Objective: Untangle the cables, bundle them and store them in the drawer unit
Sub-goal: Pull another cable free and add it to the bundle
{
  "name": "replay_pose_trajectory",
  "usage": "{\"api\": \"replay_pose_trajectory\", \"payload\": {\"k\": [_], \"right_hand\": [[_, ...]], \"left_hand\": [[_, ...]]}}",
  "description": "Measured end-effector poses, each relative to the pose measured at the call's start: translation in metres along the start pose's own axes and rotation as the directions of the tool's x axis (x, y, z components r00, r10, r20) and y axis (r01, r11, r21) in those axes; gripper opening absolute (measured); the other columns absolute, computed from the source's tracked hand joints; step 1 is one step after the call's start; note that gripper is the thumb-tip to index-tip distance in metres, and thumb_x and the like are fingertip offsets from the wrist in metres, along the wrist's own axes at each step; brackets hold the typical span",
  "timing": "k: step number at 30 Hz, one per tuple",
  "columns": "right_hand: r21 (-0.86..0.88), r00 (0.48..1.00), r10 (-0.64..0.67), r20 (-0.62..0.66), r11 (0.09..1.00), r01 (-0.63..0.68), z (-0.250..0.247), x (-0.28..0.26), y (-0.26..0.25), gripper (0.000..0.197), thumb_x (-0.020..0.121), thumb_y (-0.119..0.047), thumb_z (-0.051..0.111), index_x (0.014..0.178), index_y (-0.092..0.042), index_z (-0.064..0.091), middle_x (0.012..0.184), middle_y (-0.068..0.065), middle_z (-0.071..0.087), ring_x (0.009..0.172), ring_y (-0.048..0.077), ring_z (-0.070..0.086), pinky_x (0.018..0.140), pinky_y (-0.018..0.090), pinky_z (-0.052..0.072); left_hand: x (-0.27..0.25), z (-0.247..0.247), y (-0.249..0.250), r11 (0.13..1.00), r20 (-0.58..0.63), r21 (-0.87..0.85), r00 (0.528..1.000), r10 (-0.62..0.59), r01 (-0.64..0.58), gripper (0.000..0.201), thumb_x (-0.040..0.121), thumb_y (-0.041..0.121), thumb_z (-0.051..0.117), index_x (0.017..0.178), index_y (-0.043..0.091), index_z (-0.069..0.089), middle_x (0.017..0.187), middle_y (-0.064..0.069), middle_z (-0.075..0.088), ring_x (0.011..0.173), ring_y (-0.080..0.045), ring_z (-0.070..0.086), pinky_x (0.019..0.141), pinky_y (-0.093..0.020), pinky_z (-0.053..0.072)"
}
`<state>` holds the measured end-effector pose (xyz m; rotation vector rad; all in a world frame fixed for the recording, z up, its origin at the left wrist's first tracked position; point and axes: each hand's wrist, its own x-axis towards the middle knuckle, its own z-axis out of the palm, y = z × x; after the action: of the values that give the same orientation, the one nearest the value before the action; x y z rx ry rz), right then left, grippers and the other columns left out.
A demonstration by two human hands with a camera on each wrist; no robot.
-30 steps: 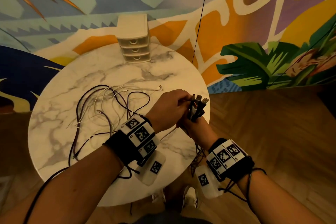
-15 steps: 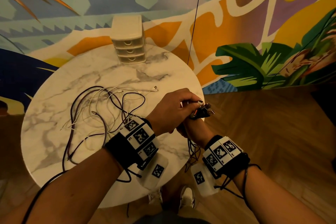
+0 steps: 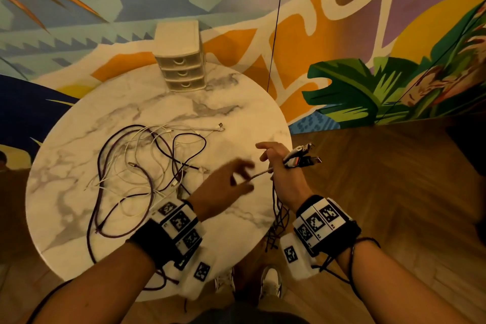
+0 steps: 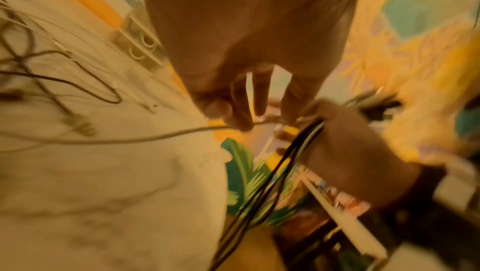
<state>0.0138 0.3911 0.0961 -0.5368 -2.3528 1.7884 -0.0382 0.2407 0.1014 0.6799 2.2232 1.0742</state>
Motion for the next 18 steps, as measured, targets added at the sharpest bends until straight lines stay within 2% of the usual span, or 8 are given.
{"api": "replay_pose_trajectory", "payload": {"k": [2,4,6,8,10,13,16,18], "right_hand": [[0.054,0.999,-0.032,-0.012,0.998,0.033,-0.001,-0.001,-0.003,0.037,0.090,-0.032,0.029,0.106,-0.025,0.062,0.088,-0.001,0.056,0.077,0.009,0.050,0.073,0.029,0.043],[0.158,0.998,-0.067,-0.014,0.985,0.068,0.001,-0.003,-0.008,0.036,0.090,-0.025,0.029,0.103,-0.016,0.062,0.080,0.004,0.058,0.073,0.014,0.054,0.073,0.031,0.045],[0.220,0.997,-0.075,-0.005,0.973,0.074,0.001,-0.006,-0.015,0.035,0.091,-0.021,0.030,0.099,-0.012,0.062,0.072,0.006,0.061,0.073,0.023,0.061,0.079,0.037,0.049],[0.292,0.998,-0.056,0.031,0.955,0.044,-0.003,-0.011,-0.021,0.033,0.094,-0.011,0.031,0.093,-0.009,0.063,0.065,0.004,0.060,0.068,0.030,0.065,0.080,0.043,0.053],[0.366,0.995,-0.059,0.080,0.930,0.026,-0.007,-0.015,-0.029,0.036,0.098,0.000,0.028,0.091,-0.005,0.063,0.058,0.005,0.051,0.048,0.024,0.055,0.067,0.045,0.057],[0.388,0.994,-0.072,0.080,0.921,0.036,-0.006,-0.016,-0.035,0.037,0.099,0.001,0.027,0.095,-0.006,0.063,0.056,0.004,0.036,0.042,0.012,0.032,0.046,0.028,0.040],[0.317,0.992,-0.101,0.078,0.946,0.071,-0.003,-0.014,-0.036,0.035,0.100,-0.003,0.029,0.101,-0.008,0.063,0.055,0.006,0.036,0.044,0.012,0.030,0.046,0.029,0.028],[0.221,0.989,-0.117,0.093,0.971,0.094,0.000,-0.014,-0.033,0.031,0.102,-0.009,0.030,0.102,-0.010,0.061,0.058,0.009,0.036,0.048,0.015,0.031,0.050,0.033,0.027]], "left_hand": [[-0.008,0.013,-0.029,0.984,0.187,0.170,0.978,-0.092,0.060,0.026,0.091,0.030,0.057,0.117,0.028,0.054,0.102,0.011,0.057,0.077,-0.003,0.056,0.071,-0.016,0.045],[-0.014,0.019,-0.062,0.952,0.193,0.298,0.973,-0.126,0.064,0.021,0.094,0.030,0.052,0.111,0.020,0.058,0.100,0.005,0.058,0.078,-0.004,0.054,0.070,-0.012,0.040],[-0.017,0.013,-0.101,0.914,0.137,0.382,0.970,-0.200,0.134,0.023,0.096,0.029,0.048,0.106,0.013,0.061,0.102,-0.003,0.060,0.090,-0.017,0.057,0.081,-0.023,0.043],[-0.022,0.001,-0.133,0.884,0.055,0.398,0.955,-0.291,0.247,0.018,0.096,0.025,0.048,0.104,0.016,0.062,0.107,-0.007,0.061,0.102,-0.024,0.058,0.091,-0.030,0.043],[-0.031,-0.017,-0.162,0.836,-0.035,0.428,0.930,-0.365,0.344,0.019,0.096,0.022,0.047,0.107,0.018,0.063,0.111,-0.009,0.061,0.105,-0.026,0.058,0.093,-0.032,0.043],[-0.039,-0.045,-0.187,0.771,-0.149,0.451,0.890,-0.432,0.449,0.028,0.097,0.024,0.045,0.117,0.014,0.062,0.119,-0.014,0.061,0.109,-0.028,0.057,0.094,-0.032,0.042],[-0.039,-0.059,-0.184,0.733,-0.276,0.358,0.816,-0.508,0.578,0.030,0.098,0.026,0.042,0.114,0.009,0.062,0.117,-0.019,0.062,0.108,-0.034,0.057,0.090,-0.036,0.044],[-0.040,-0.055,-0.184,0.724,-0.261,0.308,0.787,-0.559,0.617,0.031,0.098,0.025,0.041,0.103,0.005,0.063,0.108,-0.023,0.065,0.098,-0.038,0.061,0.082,-0.038,0.050]]}}
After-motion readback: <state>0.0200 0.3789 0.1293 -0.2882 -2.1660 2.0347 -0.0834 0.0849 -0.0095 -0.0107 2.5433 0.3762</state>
